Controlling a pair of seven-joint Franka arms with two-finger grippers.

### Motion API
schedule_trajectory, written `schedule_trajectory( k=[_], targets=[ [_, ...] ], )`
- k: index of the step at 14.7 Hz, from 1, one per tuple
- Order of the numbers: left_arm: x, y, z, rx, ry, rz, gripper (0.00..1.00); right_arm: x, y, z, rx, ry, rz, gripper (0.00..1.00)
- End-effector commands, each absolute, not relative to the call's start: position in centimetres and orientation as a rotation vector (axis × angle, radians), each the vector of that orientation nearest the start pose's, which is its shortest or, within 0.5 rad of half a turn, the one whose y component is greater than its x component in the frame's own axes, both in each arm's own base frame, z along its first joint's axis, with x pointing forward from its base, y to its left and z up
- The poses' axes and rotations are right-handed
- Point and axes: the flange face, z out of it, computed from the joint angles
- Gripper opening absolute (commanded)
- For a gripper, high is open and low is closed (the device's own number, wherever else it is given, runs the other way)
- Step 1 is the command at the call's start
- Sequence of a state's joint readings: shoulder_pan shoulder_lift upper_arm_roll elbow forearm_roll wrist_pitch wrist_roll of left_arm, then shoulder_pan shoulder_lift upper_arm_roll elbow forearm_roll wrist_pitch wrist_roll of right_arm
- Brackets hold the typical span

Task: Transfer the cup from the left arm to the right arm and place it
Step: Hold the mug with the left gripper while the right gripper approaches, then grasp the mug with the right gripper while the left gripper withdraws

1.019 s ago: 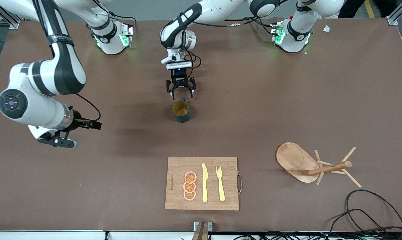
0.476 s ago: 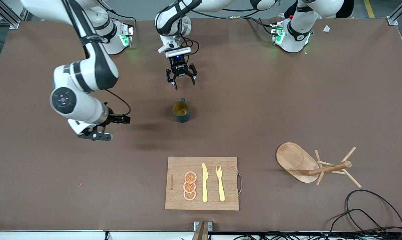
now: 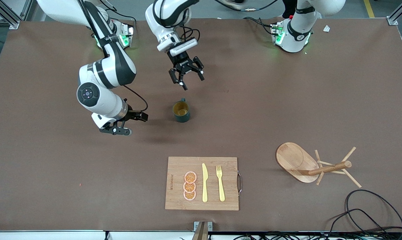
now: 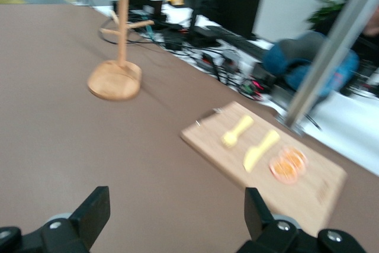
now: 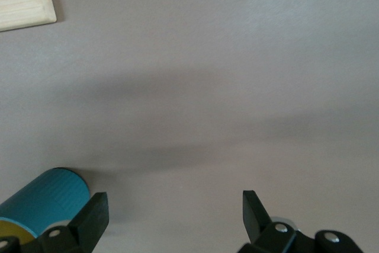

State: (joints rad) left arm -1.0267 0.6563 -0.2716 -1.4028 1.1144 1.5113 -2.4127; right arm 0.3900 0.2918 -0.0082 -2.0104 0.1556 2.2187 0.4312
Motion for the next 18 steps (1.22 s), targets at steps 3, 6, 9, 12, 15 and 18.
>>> schedule_trajectory(
  k=[3,6,9,12,15,18],
  targets=[
    [47.0,-51.2,42.2,-2.439,-1.139,-1.187,1.00,50.9,27.6,28.6,-3.013,0.326,0.067,1.00],
    [54.2,-44.0,44.7,-2.520,-1.024,-1.005,1.00,49.3,30.8,27.9,-3.011,0.339,0.062,1.00],
    [59.0,-36.5,49.1,-2.659,-0.823,-0.734,1.00,47.9,33.1,27.8,-3.011,0.297,0.051,1.00],
    [62.0,-29.9,51.6,-2.749,-0.614,-0.571,1.00,47.0,34.9,27.2,-3.002,0.296,0.025,0.98],
    [63.6,-24.3,53.4,-2.811,-0.593,-0.479,1.00,46.5,35.8,25.8,-3.000,0.275,0.003,0.92],
    [64.2,-19.6,56.9,-2.937,-0.754,-0.388,1.00,45.9,36.7,24.2,-3.003,0.273,-0.004,0.92]
  ],
)
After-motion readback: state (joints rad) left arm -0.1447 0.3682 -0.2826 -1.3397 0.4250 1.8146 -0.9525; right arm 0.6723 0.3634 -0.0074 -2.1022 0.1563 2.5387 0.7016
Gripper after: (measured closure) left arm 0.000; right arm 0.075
